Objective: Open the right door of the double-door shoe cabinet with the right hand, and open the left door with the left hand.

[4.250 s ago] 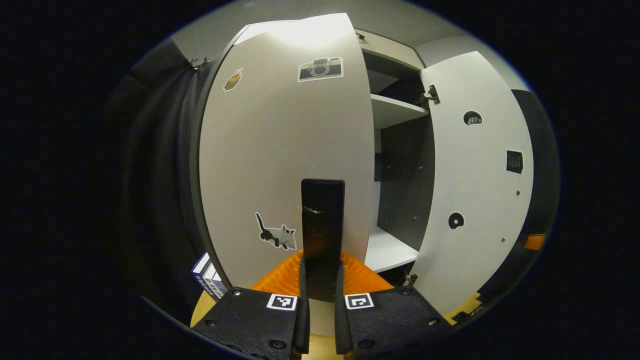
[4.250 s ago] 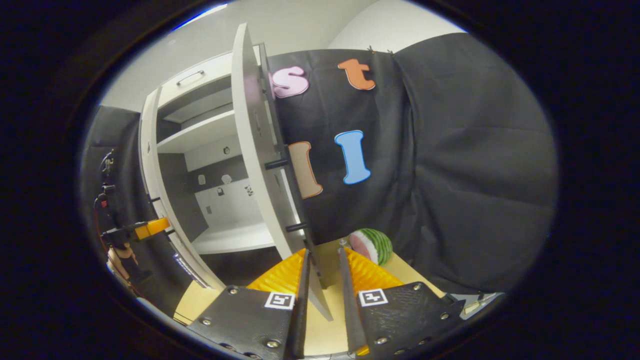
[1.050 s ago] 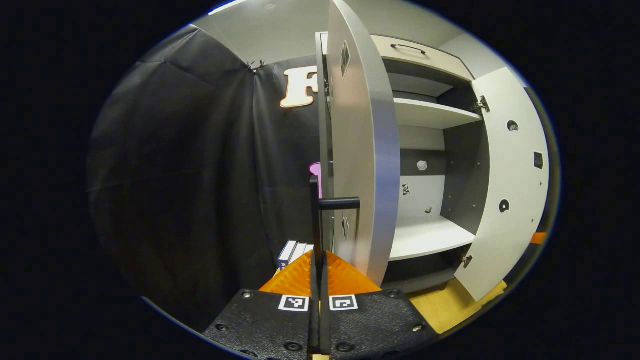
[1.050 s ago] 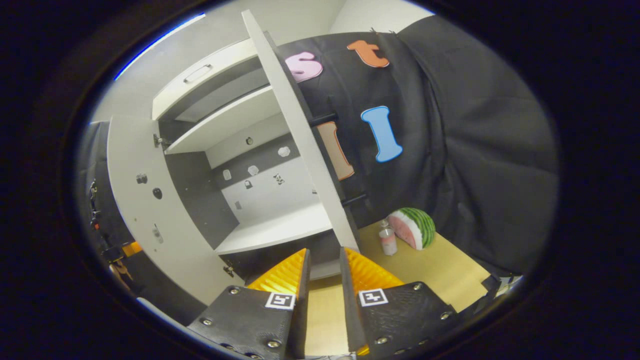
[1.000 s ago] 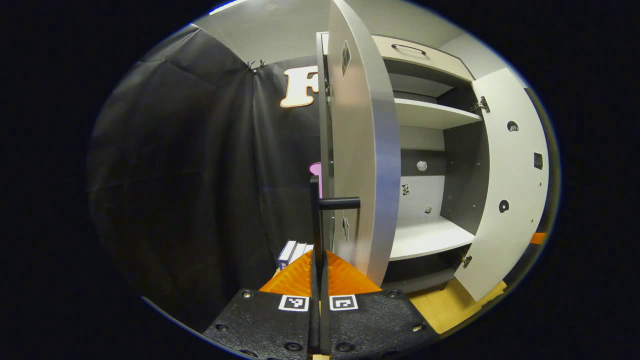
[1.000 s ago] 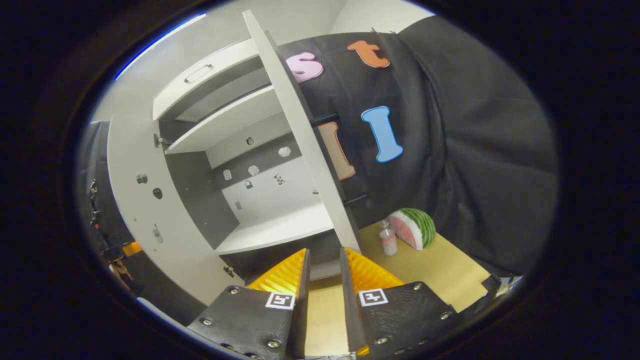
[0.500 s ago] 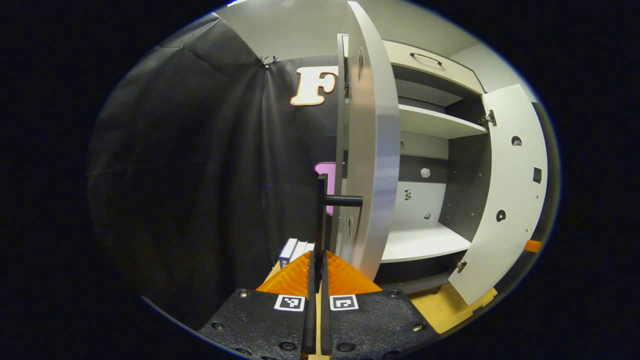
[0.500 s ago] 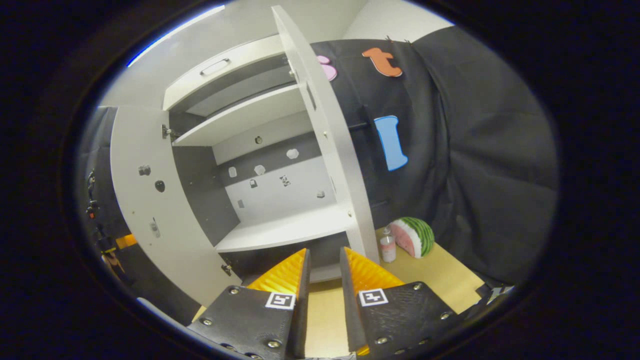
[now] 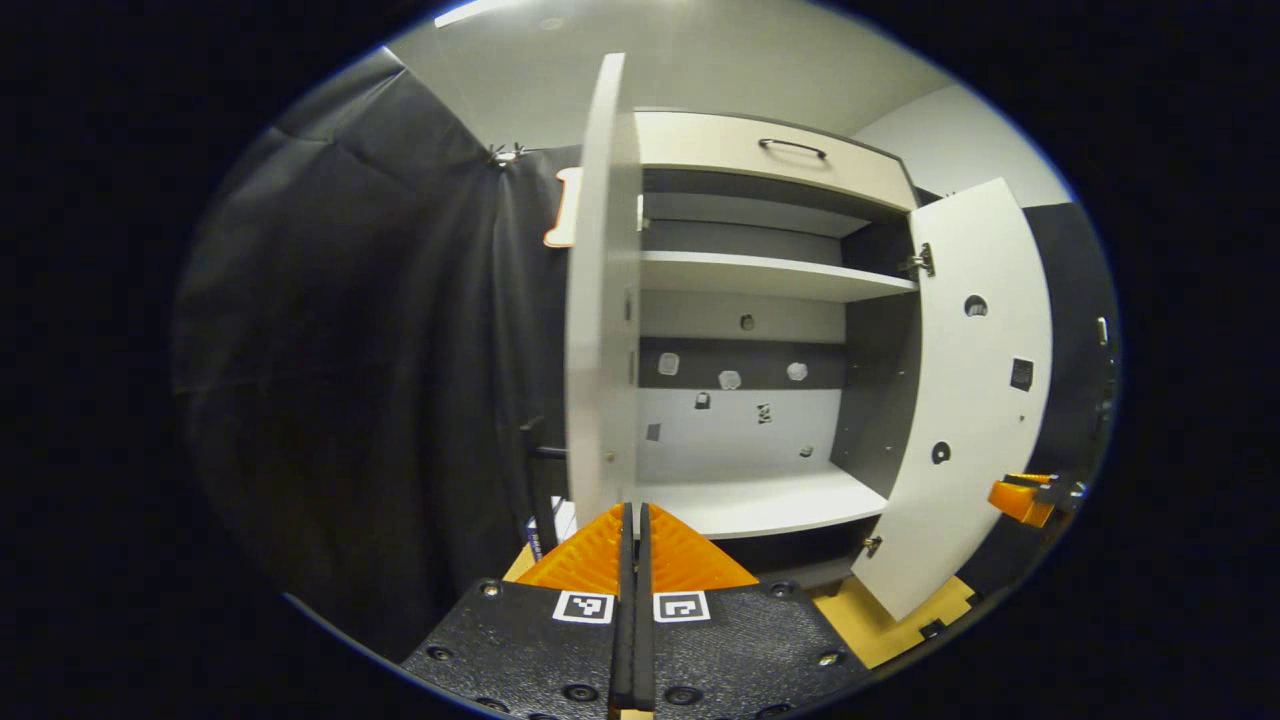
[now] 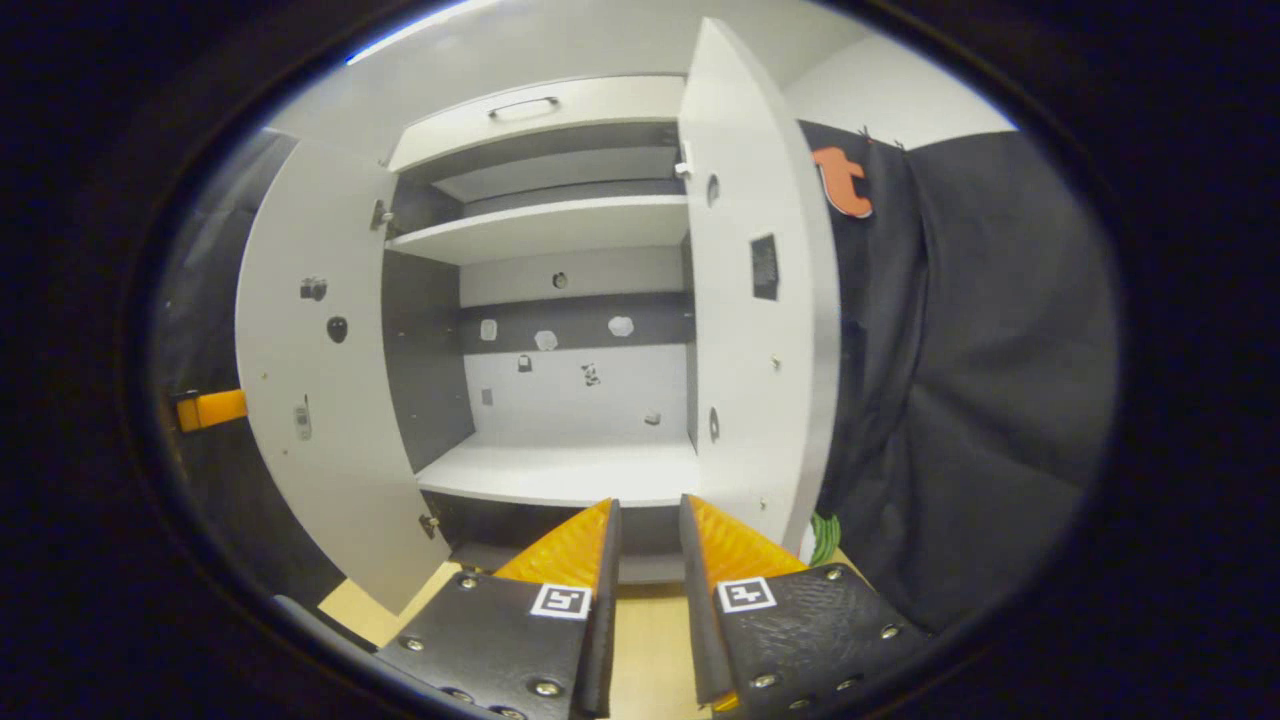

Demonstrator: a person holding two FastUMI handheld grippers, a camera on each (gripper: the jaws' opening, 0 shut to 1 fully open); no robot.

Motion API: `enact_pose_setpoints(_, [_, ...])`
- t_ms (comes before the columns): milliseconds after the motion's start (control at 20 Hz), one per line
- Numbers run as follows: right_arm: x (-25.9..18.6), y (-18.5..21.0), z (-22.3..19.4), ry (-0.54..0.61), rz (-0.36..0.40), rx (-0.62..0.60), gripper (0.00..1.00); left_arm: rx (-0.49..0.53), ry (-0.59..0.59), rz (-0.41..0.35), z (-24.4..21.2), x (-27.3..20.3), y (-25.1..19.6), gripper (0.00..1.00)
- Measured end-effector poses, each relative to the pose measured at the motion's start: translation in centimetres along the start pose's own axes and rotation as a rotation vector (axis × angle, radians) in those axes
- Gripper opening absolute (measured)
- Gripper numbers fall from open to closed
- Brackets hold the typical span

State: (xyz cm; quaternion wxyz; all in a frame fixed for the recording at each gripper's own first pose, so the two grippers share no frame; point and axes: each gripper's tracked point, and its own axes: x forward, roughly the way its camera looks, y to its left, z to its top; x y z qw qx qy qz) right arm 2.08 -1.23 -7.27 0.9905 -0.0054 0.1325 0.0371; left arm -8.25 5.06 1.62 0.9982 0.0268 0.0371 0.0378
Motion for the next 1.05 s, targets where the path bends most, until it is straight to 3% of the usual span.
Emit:
enact_pose_setpoints(100, [0.1,2.2,1.5,-0.032,0.042,-0.015,0.33,0.001,-0.007,-0.054,0.2,0.2,-3.1,0.01])
enact_pose_setpoints(150, [0.0,3.2,2.0,-0.042,0.060,-0.017,0.33,0.005,-0.018,-0.067,0.5,0.4,-4.2,0.06])
enact_pose_setpoints(300, [-0.6,5.3,3.5,-0.068,0.112,-0.012,0.35,0.015,-0.040,-0.093,0.9,0.6,-6.9,0.00])
enact_pose_setpoints(350, [-0.7,5.6,4.2,-0.084,0.126,-0.012,0.47,0.013,-0.048,-0.109,1.0,1.0,-8.0,0.04])
enact_pose_setpoints(400, [-0.9,6.0,4.8,-0.101,0.142,-0.015,0.49,0.011,-0.055,-0.125,1.1,0.8,-9.0,0.10])
enact_pose_setpoints(500, [-1.1,5.9,5.6,-0.122,0.151,-0.030,0.80,0.012,-0.051,-0.134,0.8,0.9,-10.2,0.46])
enact_pose_setpoints(650, [-1.3,5.6,6.7,-0.151,0.165,-0.037,0.97,0.029,-0.038,-0.114,0.2,0.8,-11.3,0.99])
enact_pose_setpoints(1050, [-1.3,3.4,7.9,-0.188,0.166,-0.049,0.94,0.035,-0.042,-0.103,0.2,2.1,-14.0,0.97])
